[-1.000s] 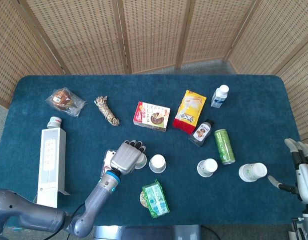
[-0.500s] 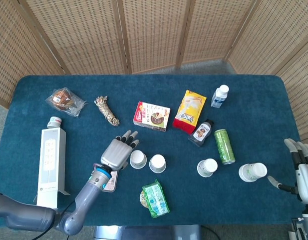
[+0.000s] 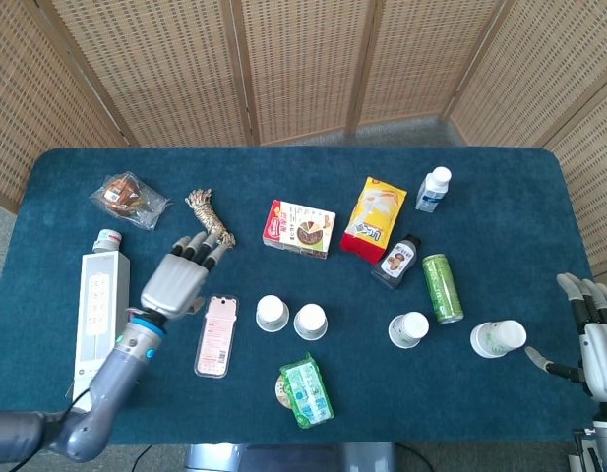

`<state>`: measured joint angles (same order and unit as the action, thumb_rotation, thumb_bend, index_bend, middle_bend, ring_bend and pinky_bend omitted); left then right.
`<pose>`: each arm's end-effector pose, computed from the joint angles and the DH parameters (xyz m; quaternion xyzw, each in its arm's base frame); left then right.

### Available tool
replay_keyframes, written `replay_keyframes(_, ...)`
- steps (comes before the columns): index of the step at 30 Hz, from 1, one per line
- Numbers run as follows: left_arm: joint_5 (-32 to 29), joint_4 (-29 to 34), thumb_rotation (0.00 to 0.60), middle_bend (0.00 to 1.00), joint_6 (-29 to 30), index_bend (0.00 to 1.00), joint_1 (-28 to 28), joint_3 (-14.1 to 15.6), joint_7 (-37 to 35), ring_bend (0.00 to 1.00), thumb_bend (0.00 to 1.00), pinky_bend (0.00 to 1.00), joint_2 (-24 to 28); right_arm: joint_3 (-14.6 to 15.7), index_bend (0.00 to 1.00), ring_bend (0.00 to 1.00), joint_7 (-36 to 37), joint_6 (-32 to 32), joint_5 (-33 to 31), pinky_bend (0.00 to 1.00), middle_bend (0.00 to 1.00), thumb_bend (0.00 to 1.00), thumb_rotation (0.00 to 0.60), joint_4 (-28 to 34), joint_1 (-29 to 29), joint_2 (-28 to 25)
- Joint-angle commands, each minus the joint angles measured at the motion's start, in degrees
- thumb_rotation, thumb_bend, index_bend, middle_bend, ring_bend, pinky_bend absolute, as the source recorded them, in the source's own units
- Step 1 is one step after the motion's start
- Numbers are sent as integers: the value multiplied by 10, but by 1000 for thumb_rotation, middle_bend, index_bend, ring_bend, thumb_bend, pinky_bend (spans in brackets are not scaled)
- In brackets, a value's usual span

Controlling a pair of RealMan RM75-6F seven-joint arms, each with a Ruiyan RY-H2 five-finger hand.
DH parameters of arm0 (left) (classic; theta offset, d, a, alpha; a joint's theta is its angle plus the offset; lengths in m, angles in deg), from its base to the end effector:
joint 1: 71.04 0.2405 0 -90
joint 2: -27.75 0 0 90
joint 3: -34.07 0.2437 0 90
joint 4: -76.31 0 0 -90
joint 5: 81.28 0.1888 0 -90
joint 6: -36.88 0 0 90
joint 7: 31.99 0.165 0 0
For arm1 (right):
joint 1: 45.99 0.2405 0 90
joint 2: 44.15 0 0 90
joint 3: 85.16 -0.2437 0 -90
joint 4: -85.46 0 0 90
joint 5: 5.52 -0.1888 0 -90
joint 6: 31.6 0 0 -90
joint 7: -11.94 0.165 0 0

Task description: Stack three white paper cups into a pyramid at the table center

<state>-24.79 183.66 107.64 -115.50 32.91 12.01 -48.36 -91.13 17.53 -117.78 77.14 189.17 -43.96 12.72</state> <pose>-0.1246 0.3115 0.0537 -0.7771 -0.2616 -0.2959 0.4899 -0.2738 -0.1929 0.2074 0.5242 -0.4383 0.4394 0.5831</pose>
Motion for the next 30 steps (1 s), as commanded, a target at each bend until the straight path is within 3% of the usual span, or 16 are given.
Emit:
replay_keyframes(1,55,17,600,0,7,52,33,24,-51,0,286,107,63,1,0,0,-2,0,1,0,0,80,600,1,0,1)
replay_keyframes(14,210,23,600,0,51,36,139,83,-231,0,284,0,209,4,0,0,-23,3,3,0,0,80,600,2,2,7)
replay_keyframes(20,277,-17,600,0,89,51,188,95,-331,0,284,0,226,7,0,0,-40,4,6,0,0,78,600,3,4,14)
replay_keyframes(30,348,-67,600,0,185,102,285,114,-428,0,283,0,227,13,0,0,-64,7,10,0,0,81,600,4,5,23)
